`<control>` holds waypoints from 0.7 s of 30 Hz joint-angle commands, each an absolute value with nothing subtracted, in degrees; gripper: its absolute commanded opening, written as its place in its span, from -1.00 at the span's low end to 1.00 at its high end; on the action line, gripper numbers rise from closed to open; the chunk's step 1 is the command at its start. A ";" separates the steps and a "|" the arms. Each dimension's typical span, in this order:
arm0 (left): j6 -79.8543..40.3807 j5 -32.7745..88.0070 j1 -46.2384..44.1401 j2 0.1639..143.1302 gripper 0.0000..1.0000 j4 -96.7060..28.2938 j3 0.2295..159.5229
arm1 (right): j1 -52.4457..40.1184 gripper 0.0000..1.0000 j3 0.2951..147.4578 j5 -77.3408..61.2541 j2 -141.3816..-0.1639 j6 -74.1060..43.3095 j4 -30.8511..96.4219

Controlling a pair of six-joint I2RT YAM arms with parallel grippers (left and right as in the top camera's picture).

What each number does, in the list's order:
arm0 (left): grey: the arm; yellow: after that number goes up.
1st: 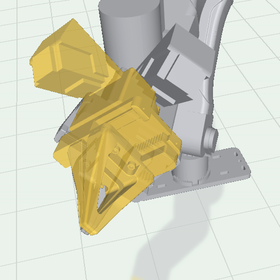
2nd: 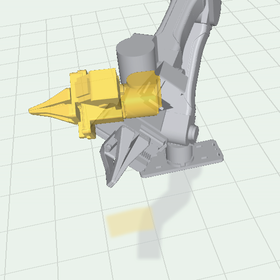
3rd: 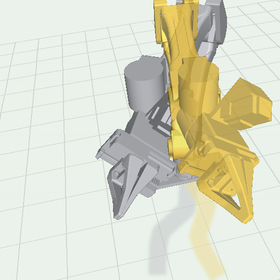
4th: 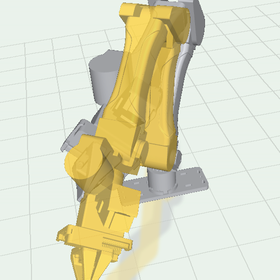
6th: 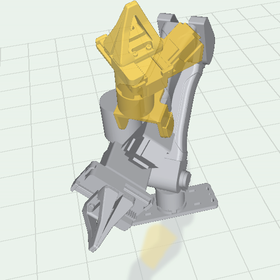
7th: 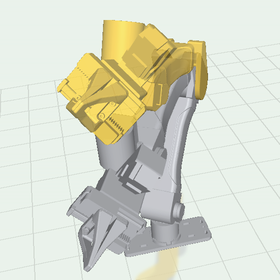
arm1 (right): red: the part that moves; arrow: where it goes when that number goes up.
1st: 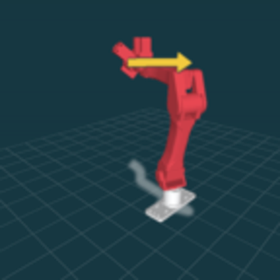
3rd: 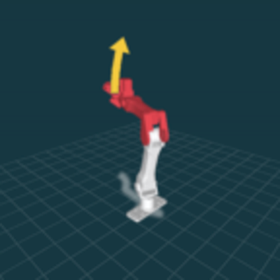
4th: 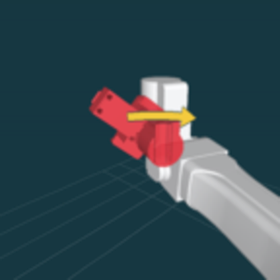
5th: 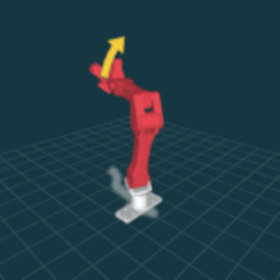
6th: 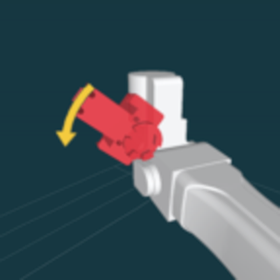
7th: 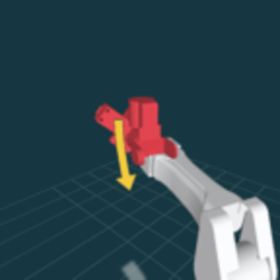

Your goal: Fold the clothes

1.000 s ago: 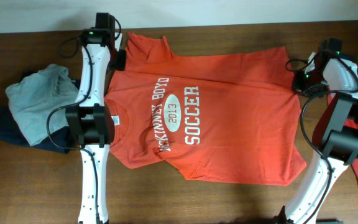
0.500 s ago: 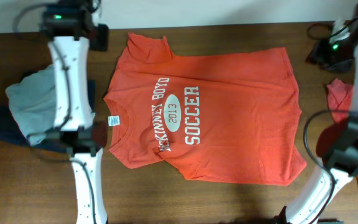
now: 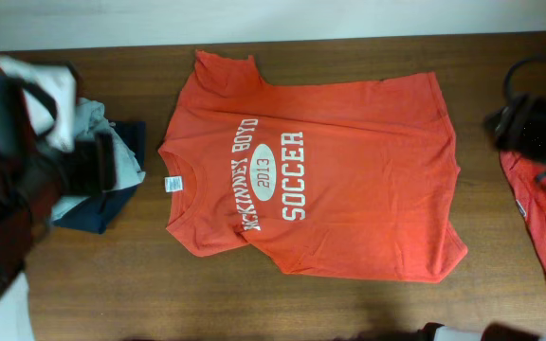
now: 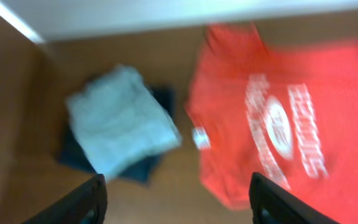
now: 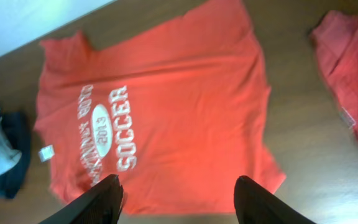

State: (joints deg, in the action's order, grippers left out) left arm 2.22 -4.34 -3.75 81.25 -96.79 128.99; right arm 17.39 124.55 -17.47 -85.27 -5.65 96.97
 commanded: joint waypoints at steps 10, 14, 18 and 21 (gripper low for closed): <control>-6.76 20.82 -3.70 82.08 0.37 -67.22 58.52 | 10.83 0.28 76.90 -14.57 -77.23 -14.00 80.77; -8.60 21.23 -3.75 85.19 0.38 -61.21 51.59 | 10.90 0.33 68.20 -14.59 -77.23 -14.04 73.36; -13.06 19.66 -3.77 89.38 0.38 -55.13 48.88 | 10.90 0.34 65.58 -14.55 -77.25 -14.04 70.41; -15.73 17.28 -3.77 92.64 0.39 -52.90 48.56 | 10.90 0.33 65.52 -14.55 -77.25 -14.04 69.87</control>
State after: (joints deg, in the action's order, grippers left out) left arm -10.76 19.18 -3.75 89.45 -54.24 49.39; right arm 11.22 65.87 -15.05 -78.15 -13.54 70.24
